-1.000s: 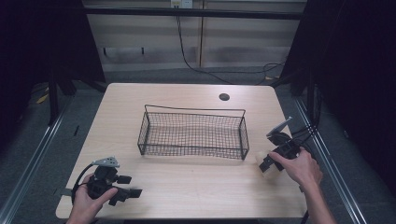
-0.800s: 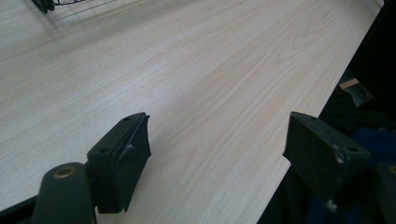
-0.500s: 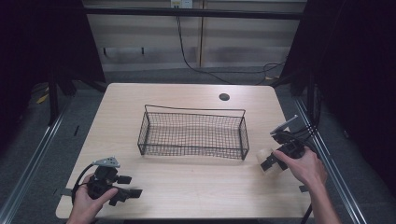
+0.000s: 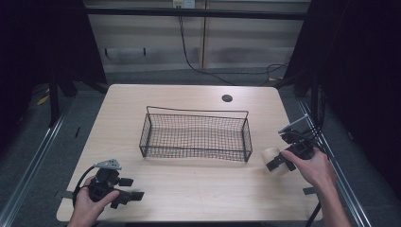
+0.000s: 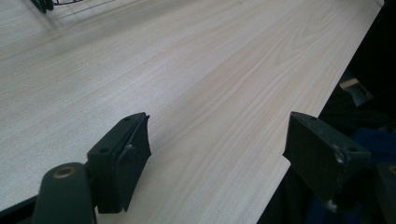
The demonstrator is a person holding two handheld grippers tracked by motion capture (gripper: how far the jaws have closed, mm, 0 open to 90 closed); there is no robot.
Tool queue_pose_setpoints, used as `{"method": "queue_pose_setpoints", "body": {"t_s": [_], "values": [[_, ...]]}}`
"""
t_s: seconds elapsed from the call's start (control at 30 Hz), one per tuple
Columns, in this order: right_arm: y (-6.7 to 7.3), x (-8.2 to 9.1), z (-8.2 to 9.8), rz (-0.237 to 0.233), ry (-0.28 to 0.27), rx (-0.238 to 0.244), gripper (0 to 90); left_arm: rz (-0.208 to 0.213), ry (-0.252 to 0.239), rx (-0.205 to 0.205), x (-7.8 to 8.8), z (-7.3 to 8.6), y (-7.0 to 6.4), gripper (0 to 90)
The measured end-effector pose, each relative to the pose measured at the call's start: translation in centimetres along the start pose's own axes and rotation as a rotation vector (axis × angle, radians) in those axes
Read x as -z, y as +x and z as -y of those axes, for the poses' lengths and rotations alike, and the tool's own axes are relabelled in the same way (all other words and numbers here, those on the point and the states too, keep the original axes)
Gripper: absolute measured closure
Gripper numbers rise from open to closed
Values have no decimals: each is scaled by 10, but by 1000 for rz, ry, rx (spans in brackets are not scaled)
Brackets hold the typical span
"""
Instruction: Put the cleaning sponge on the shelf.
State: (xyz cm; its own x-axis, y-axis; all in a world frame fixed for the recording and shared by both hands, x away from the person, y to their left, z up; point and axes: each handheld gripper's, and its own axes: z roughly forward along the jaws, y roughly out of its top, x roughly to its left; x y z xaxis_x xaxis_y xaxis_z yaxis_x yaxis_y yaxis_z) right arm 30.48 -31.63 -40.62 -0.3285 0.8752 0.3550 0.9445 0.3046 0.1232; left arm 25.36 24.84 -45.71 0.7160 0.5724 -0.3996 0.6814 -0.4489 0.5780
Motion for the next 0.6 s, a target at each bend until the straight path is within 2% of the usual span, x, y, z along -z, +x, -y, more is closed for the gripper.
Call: {"method": "queue_pose_setpoints", "body": {"t_s": [0.17,0.6], "values": [[2,8,1,-24,-21,10,252,-3,-3,0,0,0,0,220],[5,26,2,-40,-40,18,252,-4,4,-2,0,0,0,220]]}}
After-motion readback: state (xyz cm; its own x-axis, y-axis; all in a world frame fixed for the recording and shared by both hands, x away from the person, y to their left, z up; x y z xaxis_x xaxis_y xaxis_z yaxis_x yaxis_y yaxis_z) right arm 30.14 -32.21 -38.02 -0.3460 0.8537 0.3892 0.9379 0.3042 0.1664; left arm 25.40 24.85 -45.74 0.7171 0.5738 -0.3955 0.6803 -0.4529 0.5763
